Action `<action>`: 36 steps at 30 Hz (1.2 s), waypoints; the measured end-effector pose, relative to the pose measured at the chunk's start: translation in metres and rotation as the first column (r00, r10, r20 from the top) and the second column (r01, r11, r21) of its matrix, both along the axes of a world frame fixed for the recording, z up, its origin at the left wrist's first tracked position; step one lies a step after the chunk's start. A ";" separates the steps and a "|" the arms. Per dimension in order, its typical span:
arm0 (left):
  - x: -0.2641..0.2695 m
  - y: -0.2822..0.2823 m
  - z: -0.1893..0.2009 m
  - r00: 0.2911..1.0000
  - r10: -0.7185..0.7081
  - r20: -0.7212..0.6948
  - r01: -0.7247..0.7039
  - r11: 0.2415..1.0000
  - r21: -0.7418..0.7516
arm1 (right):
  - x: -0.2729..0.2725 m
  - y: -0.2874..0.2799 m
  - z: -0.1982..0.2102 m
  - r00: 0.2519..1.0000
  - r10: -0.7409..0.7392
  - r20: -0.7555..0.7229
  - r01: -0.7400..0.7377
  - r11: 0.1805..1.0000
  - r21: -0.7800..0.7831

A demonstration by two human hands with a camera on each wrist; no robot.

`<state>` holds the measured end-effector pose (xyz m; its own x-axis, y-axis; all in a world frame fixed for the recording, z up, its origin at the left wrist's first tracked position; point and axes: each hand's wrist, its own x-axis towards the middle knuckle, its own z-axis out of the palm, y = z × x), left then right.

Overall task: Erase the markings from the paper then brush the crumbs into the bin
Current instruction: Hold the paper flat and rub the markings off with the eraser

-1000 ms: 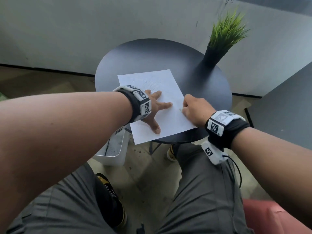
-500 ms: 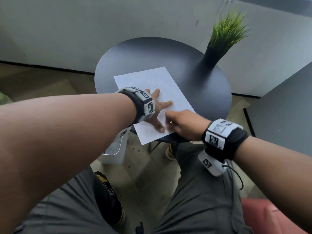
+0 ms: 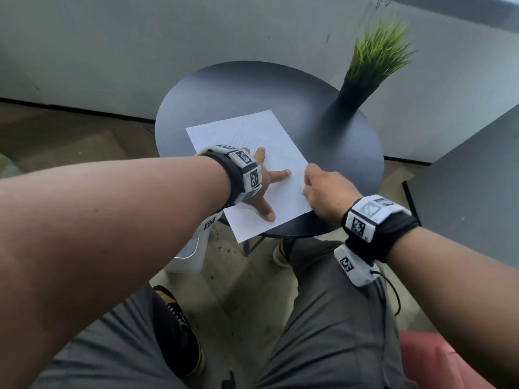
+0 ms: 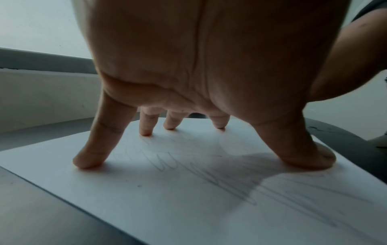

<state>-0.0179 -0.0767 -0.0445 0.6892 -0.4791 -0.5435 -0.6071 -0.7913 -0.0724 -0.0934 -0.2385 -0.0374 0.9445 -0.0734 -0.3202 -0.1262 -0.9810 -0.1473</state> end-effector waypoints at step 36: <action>0.003 0.045 -0.016 0.998 0.053 0.031 -0.052 0.998 -0.029 | 0.018 0.051 -0.002 0.980 0.198 0.003 -0.197 0.975 0.106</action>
<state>-0.0147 -0.0319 -0.0607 0.7302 -0.4568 -0.5081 -0.5626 -0.8239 -0.0678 -0.0749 -0.1873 -0.0396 0.9344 0.1489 -0.3238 0.0671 -0.9658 -0.2504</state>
